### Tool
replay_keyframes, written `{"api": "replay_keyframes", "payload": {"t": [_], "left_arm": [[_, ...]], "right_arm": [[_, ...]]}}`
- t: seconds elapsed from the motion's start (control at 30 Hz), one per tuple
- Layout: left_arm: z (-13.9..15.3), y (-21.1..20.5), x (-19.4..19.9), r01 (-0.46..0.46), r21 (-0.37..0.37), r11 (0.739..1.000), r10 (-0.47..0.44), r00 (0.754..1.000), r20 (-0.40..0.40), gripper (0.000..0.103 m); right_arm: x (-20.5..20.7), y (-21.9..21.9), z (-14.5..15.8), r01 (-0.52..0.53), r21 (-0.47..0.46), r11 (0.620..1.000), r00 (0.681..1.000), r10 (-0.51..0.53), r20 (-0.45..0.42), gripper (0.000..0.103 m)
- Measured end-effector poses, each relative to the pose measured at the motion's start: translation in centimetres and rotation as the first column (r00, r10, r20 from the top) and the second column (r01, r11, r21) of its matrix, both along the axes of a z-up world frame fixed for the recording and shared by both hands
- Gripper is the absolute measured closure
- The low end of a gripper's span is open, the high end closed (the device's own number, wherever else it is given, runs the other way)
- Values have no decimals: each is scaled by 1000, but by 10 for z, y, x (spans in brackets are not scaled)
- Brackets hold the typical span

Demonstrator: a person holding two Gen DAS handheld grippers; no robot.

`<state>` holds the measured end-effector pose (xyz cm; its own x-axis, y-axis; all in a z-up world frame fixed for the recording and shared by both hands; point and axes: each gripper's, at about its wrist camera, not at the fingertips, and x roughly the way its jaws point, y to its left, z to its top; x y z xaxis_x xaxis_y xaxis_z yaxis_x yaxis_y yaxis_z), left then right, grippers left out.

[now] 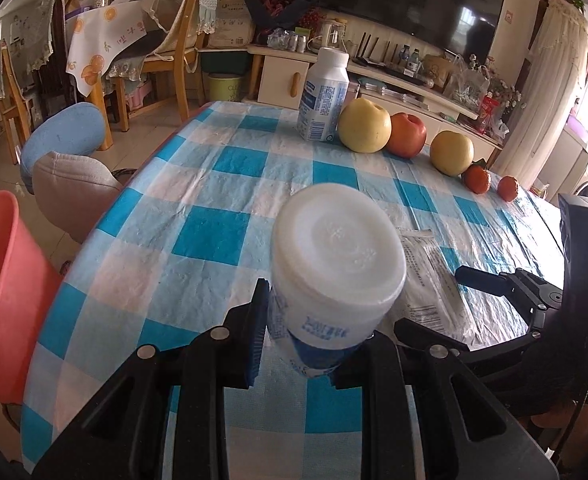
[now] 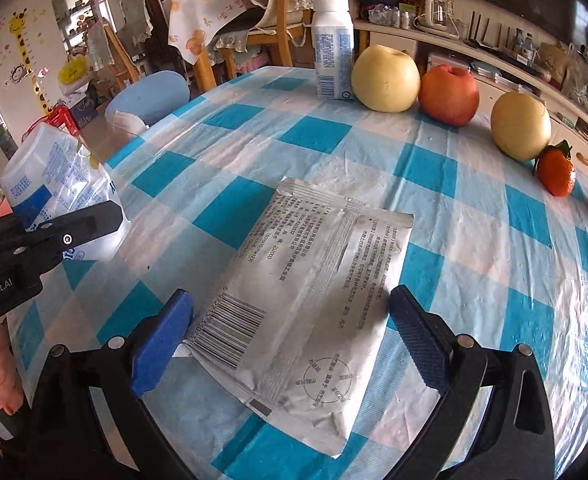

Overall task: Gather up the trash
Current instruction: 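Lift bottle with left gripper while right gripper moves to second white packet, then close right gripper on second white paper packet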

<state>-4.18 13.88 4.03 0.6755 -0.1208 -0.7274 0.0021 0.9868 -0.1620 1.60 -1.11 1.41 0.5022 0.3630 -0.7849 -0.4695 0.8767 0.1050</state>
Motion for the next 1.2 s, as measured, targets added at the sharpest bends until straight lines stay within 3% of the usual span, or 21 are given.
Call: {"api": "replay_keyframes", "payload": {"t": [0.23,0.33,0.4,0.47,0.53,0.67,0.93,0.97,1.03,1.13,1.2], "left_arm": [[-2,6,2,1,-28,1000,-2,1000,-14,77],[-2,10,2,-3,-42,999,3,1000,-18,77],[-2,12,2,-7,-48,999,6,1000,-18,77],[-1,14,2,-12,-47,999,11,1000,-16,77],[0,15,2,-16,-40,999,15,1000,-14,77],[1,18,1,-19,-49,999,19,1000,-12,77],[2,24,0,-29,-67,997,29,1000,-12,77],[3,25,0,-29,-66,997,28,1000,-10,77],[3,26,-1,-29,-61,998,29,1000,-6,77],[4,27,-2,-31,-64,997,30,1000,-7,77],[4,28,-3,-31,-69,997,30,1000,-7,77]], "right_arm": [[-2,20,-6,-5,-106,994,999,11,53,4],[-4,19,-5,-2,-104,995,998,9,68,6],[-5,18,-4,-8,-98,995,997,16,78,17],[-9,20,-1,-21,-96,995,995,30,99,36],[-12,23,-1,-27,-113,993,993,40,110,38],[-14,18,0,-38,-83,996,993,47,107,52],[-21,10,3,-18,-37,999,994,22,107,61],[-22,9,4,-24,-24,999,994,26,107,84],[-27,11,7,-22,-25,999,992,24,122,89],[-31,12,7,-13,-34,999,992,18,128,87],[-30,10,8,-5,-31,1000,993,9,115,72]]}}
